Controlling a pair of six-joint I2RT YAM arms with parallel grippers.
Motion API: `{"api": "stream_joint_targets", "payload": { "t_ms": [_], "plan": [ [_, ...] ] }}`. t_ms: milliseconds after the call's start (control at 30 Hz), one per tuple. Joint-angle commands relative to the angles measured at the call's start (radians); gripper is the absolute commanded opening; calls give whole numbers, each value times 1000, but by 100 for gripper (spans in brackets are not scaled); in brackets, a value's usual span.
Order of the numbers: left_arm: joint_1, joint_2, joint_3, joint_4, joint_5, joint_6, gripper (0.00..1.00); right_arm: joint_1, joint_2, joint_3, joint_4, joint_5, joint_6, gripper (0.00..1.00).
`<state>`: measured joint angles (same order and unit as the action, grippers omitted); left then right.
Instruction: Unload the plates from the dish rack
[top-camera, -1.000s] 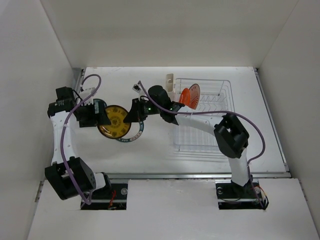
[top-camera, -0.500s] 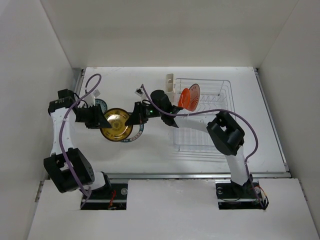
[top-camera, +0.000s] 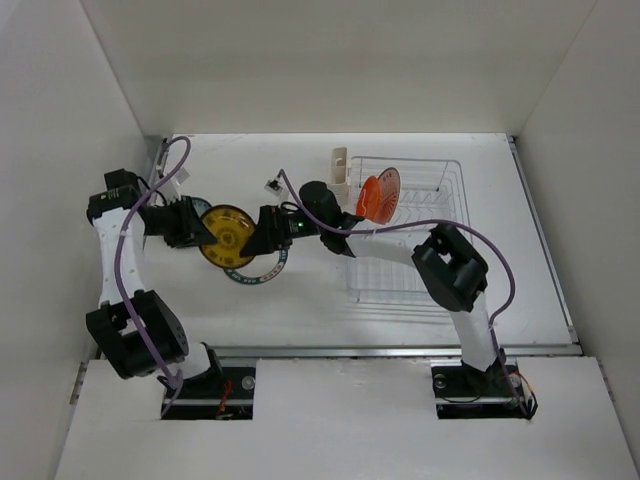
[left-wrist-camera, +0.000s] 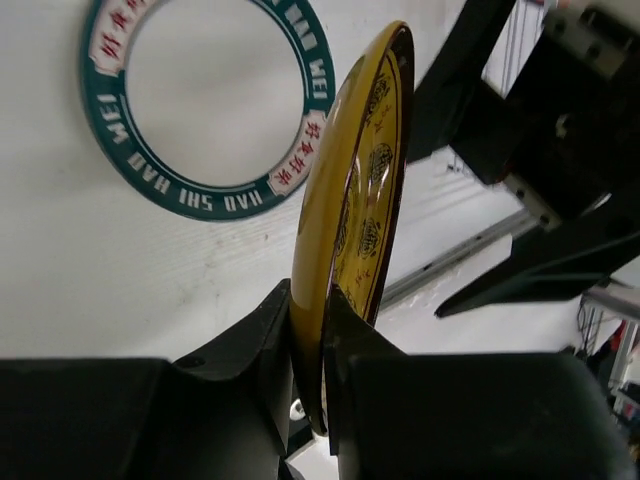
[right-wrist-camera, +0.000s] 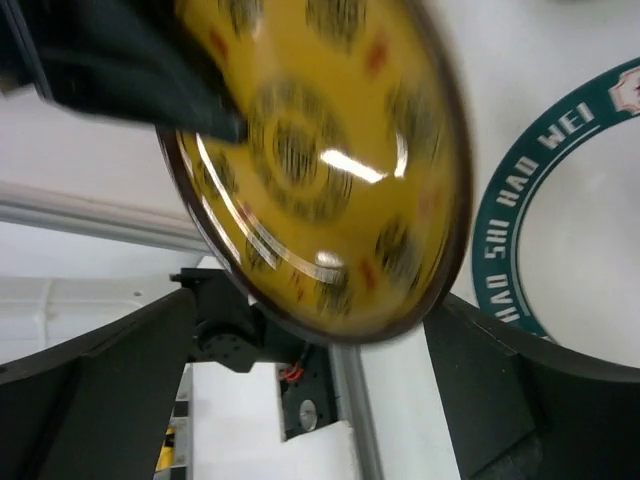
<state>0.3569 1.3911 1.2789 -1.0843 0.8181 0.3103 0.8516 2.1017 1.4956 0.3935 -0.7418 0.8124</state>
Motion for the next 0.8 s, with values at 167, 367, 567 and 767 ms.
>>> {"api": "stream_joint_targets", "payload": {
  "t_ms": [167, 367, 567, 767],
  "plan": [
    [161, 107, 169, 157, 35, -249, 0, -23, -198, 15, -226, 223, -102, 100],
    [244, 261, 249, 310, -180, -421, 0, -23, -356, 41, -480, 395, -228, 100],
    [244, 459, 339, 357, -209, -456, 0, -23, -479, 41, -596, 510, -289, 100],
    [244, 597, 407, 311, -240, -444, 30, -23, -598, 20, -654, 581, -309, 100]
  ]
}}
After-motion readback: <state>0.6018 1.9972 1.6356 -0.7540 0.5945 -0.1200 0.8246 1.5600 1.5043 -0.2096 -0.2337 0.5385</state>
